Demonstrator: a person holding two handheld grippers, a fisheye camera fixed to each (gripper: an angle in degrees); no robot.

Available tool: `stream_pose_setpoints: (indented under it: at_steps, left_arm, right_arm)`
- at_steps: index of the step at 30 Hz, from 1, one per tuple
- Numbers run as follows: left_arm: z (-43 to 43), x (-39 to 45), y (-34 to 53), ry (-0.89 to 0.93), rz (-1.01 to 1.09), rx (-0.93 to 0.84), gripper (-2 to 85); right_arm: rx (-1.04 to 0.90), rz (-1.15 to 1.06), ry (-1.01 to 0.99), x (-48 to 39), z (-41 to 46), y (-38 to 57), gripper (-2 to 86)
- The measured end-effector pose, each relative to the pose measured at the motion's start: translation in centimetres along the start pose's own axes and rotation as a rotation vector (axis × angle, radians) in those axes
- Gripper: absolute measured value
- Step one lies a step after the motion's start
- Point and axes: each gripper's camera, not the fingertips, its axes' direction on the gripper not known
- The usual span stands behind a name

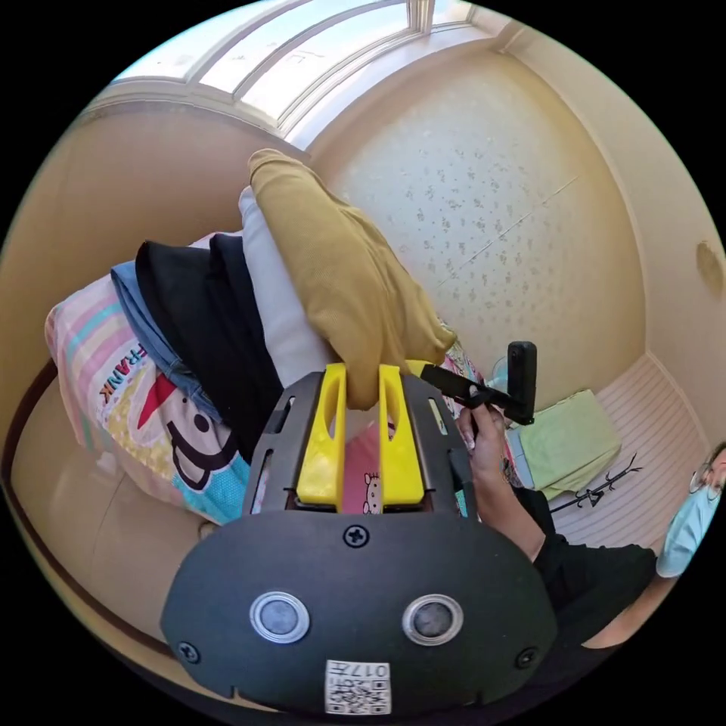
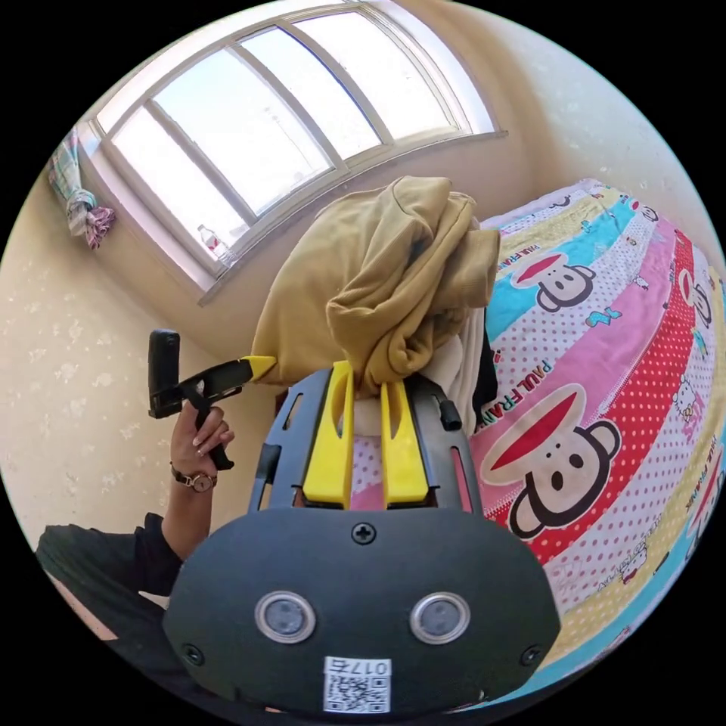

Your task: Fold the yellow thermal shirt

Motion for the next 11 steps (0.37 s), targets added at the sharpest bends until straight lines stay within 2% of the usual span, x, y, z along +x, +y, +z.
stream_pose_setpoints:
  at_steps: [4,7,9,11]
  left_arm:
    - [-1.8,1.1,3.2,-0.051,0.031,0.006,7.0]
    - [-2.4,1.6,7.5,-0.078,0.044,-0.016,1.1]
    - [-1.1,2.0,10.3,-0.095,0.049,-0.088,-0.2]
    - [2.7,2.4,13.9,-0.122,0.052,-0.271,-0.8]
  right_arm:
    - [-0.04,-0.07,0.003,-0.7,-3.0,3.0,2.1]
    - [-0.087,-0.066,0.029,-0.4,-5.9,8.3,1.0]
    - [-0.197,-0.035,0.097,0.4,-7.5,14.4,0.7]
    - [-0.273,0.043,0.164,1.4,-8.9,19.7,0.6]
